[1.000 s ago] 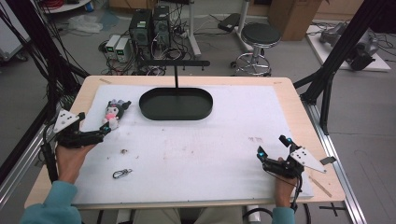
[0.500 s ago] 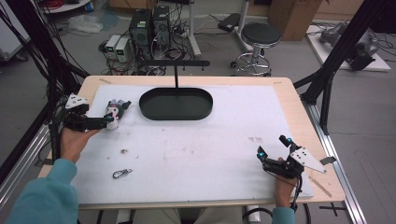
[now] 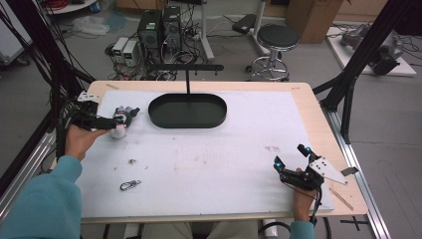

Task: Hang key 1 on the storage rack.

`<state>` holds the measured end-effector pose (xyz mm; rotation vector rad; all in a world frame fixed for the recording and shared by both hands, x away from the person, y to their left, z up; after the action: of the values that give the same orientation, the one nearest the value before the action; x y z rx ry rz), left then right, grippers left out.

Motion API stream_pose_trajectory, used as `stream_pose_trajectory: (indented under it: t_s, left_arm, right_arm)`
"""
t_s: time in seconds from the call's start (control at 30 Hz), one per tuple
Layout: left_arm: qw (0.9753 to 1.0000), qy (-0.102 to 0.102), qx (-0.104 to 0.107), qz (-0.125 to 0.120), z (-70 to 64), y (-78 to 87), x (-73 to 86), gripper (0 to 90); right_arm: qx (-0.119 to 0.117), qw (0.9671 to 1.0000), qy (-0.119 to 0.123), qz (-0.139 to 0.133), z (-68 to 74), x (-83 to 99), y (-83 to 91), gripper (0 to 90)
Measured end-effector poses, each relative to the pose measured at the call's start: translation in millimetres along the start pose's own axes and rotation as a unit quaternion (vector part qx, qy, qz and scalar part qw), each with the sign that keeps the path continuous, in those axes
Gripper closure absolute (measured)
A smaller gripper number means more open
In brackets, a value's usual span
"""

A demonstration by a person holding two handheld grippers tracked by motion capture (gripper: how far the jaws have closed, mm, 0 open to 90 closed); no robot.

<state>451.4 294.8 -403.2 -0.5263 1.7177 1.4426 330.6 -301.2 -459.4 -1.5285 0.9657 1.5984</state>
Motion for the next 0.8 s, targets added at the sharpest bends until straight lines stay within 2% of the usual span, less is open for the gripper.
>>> stream_pose_trajectory:
  t_s: [0.07,0.13,0.23,0.4,0.53,0.67,0.8]
  left_arm:
    - [0.9999,0.009,0.007,0.002,-0.2,-4.0,-0.2,1.7]
    - [0.9996,0.015,0.013,0.019,0.5,-10.3,3.2,1.7]
    - [0.9991,0.016,0.007,0.039,2.6,-17.4,7.7,1.7]
    - [0.9985,0.019,0.002,0.050,1.7,-24.4,10.1,1.7]
    - [0.9971,0.029,0.004,0.070,2.1,-29.1,13.7,1.7]
    - [0.9960,0.026,0.006,0.085,-0.1,-33.3,16.5,1.7]
    - [0.9944,0.011,-0.007,0.105,-2.0,-37.7,21.0,1.7]
  right_arm:
    - [0.000,1.0000,0.002,-0.001,-0.3,-0.2,-0.2,1.0]
    - [0.000,1.0000,-0.001,0.001,0.1,0.0,-0.1,1.0]
    - [0.000,1.0000,0.002,0.000,0.0,-0.1,-0.2,1.0]
    - [-0.001,1.0000,0.002,0.000,0.1,-0.1,-0.2,1.0]
    - [-0.002,1.0000,0.003,-0.001,0.2,-0.1,-0.2,1.0]
    - [-0.002,1.0000,0.003,-0.001,0.1,-0.1,-0.2,1.0]
    - [-0.001,1.0000,0.003,-0.002,0.4,-0.2,0.0,1.0]
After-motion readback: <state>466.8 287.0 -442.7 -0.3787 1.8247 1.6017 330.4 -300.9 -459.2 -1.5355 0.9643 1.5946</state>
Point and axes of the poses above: each handheld gripper's, and its own axes: y roughly backward along the jaws, x roughly out of its underside, z roughly to its left, the point moved 6 cm from there along -y, roughly forward along the jaws, and after that the axes turned 2 degrees about y, right-handed, at the moved point
